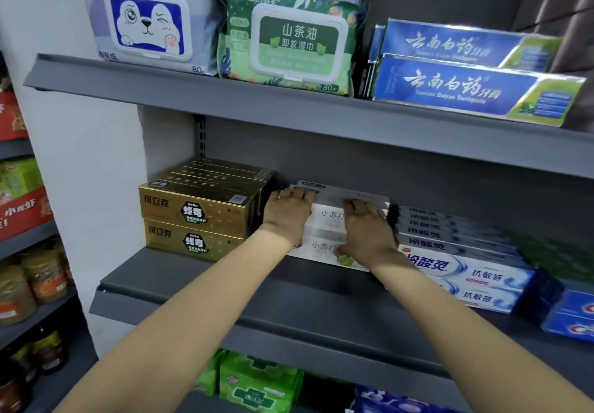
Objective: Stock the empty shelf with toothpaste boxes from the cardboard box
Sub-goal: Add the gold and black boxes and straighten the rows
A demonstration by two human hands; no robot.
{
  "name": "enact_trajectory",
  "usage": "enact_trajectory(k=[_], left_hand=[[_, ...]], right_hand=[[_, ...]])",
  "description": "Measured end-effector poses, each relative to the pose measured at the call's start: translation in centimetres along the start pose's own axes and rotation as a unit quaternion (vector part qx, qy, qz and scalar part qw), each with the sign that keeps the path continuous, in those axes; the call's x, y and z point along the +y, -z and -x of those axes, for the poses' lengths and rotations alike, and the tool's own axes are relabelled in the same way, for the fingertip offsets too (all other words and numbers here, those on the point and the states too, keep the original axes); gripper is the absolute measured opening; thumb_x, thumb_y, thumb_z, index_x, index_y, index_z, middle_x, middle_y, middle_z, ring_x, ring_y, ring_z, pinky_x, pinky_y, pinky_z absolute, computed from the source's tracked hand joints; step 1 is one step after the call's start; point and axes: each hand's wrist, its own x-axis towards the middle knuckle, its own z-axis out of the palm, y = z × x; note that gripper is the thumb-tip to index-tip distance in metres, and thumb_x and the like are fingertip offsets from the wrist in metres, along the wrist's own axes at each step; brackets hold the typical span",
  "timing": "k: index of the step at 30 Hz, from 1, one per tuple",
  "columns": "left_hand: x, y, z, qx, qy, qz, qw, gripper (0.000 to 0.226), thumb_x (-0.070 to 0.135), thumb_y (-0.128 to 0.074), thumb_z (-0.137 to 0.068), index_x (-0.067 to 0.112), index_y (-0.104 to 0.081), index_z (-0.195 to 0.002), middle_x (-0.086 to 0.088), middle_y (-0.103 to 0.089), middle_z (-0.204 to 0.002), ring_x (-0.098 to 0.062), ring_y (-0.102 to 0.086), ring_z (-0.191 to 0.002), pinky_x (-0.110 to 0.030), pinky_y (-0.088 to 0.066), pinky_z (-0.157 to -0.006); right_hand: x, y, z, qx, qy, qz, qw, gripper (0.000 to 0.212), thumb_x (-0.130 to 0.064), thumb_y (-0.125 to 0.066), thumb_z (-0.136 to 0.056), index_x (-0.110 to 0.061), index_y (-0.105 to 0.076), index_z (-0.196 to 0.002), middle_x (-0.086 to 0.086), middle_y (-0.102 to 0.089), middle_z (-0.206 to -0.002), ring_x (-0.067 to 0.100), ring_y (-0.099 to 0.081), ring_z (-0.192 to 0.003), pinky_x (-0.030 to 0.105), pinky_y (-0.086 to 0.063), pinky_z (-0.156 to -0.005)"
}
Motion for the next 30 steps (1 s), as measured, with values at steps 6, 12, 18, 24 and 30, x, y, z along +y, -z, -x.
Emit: enact_trajectory(k=[6,12,18,24,30], left_hand=[[-0.6,1.0,0.3,-0.043,0.007,-0.002,0.999,0.105,0.051,-0.077,-0.068,0.011,-0.018,-0.146,-0.013,-0.027,-0.149,-0.032,-0.025,-0.139,-0.044,-0.019,-0.114],[-0.4,0.3,-0.7,-0.059,-0.074,0.063,0.994,0.112,0.047,-0.079,-0.067,0.018,-0.011,-0.151,-0.004,-0.018,-0.156,-0.025,-0.016,-0.144,-0.038,-0.016,-0.116],[-0.8,0.4,-1.0,-0.061,-0.068,0.077,0.993,0.111,0.045,-0.082,-0.064,0.021,-0.015,-0.150,0.000,-0.020,-0.156,-0.023,-0.021,-0.143,-0.036,-0.021,-0.114],[-0.2,0.3,-1.3,-0.066,-0.055,0.066,0.994,0.113,0.056,-0.079,-0.062,0.021,-0.015,-0.149,-0.004,-0.023,-0.151,-0.027,-0.021,-0.140,-0.043,-0.021,-0.112],[1.4,1.6,-2.3,-0.102,-0.025,0.093,0.990,0.104,0.069,-0.059,-0.074,0.035,0.001,-0.151,-0.012,-0.010,-0.156,-0.037,-0.010,-0.143,-0.054,-0.013,-0.113]], right_hand=[[-0.7,0.2,-0.9,-0.008,0.050,-0.080,0.996,0.105,-0.047,-0.076,-0.070,-0.012,-0.017,-0.149,0.007,-0.027,-0.150,0.025,-0.024,-0.138,0.034,-0.024,-0.112],[4.3,2.2,-2.6,-0.081,0.014,-0.176,0.981,0.116,-0.055,-0.076,-0.066,-0.017,-0.008,-0.151,0.005,-0.010,-0.159,0.025,-0.009,-0.146,0.036,-0.016,-0.117],[5.3,0.7,-3.7,-0.118,-0.014,-0.176,0.977,0.105,-0.058,-0.080,-0.056,-0.019,-0.035,-0.141,0.004,-0.039,-0.146,0.024,-0.039,-0.131,0.037,-0.035,-0.108],[5.9,1.6,-4.4,-0.176,0.005,-0.260,0.950,0.106,-0.048,-0.078,-0.067,-0.016,-0.020,-0.149,0.003,-0.027,-0.154,0.022,-0.032,-0.137,0.031,-0.031,-0.111],[9.6,2.2,-3.9,-0.175,0.000,-0.251,0.952,0.091,-0.032,-0.077,-0.075,-0.019,-0.023,-0.148,-0.002,-0.028,-0.153,0.017,-0.028,-0.140,0.027,-0.023,-0.112]])
